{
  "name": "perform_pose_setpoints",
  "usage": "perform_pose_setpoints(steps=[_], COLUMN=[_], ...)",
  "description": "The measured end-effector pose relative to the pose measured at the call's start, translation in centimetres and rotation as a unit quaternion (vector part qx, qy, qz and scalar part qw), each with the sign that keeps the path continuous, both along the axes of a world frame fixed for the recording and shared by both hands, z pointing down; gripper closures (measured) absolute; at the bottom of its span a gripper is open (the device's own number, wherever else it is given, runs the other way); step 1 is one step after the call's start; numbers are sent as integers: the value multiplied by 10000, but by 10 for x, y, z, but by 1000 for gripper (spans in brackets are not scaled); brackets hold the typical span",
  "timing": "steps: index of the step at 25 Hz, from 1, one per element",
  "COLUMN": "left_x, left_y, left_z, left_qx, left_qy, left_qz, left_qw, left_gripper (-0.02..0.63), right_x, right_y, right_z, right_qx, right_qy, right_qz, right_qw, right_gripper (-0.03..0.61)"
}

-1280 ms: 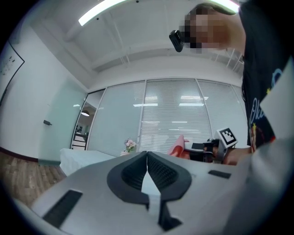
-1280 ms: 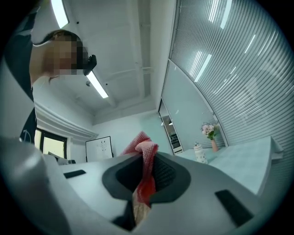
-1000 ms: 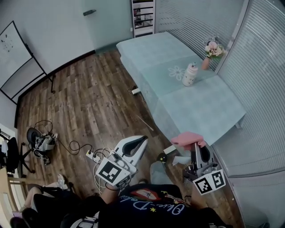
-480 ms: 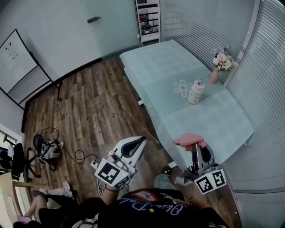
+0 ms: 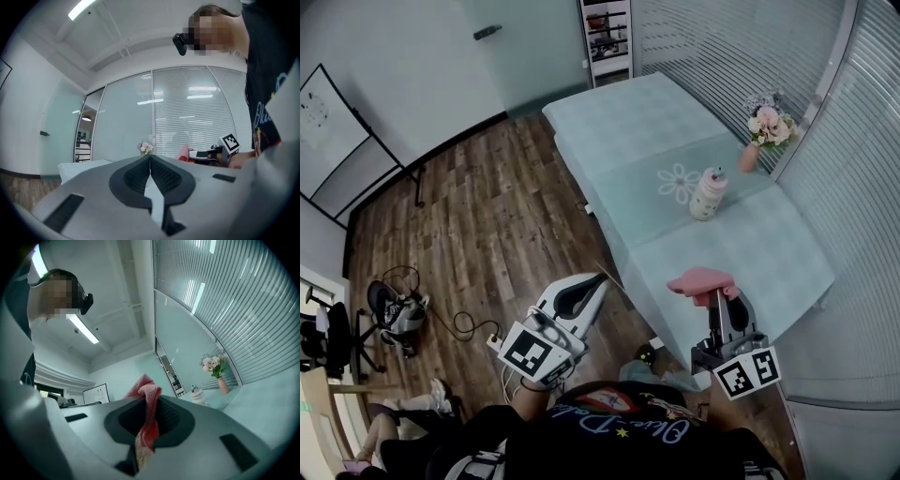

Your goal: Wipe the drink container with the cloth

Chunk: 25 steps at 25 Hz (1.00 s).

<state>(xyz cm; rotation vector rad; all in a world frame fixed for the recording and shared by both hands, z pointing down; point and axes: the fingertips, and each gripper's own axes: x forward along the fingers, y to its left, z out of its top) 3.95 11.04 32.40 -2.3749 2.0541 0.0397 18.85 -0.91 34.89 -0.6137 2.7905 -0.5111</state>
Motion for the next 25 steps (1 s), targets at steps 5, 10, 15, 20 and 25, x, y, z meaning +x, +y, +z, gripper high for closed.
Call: perform_pose_setpoints(steps=[5,10,15,20,25], left_x=[-1,1,-9,-29,-59], left_y=[-28,-59,-87,-128,-183], left_z=[3,5,7,19,9], left_qx=[-46,-93,8,-33,52], left_qy=[91,129,115,237,240], left_qz=[94,133,347,830,1350], left_qw=[9999,9998,9993,9963,9905], left_gripper=[609,609,609,609,609], right_x=[7,22,16,0,-29], right_y=[-24,-58,-81,-97,-126], right_z=[1,-2,3,12,9], right_qx=[-51,-19,-48,-110,-144], right_qy=[81,101,198,321,426], right_qz=[155,373,566,933,1336], right_qw=[9998,9993,9982,9951,9900], right_gripper=[554,554,554,554,554])
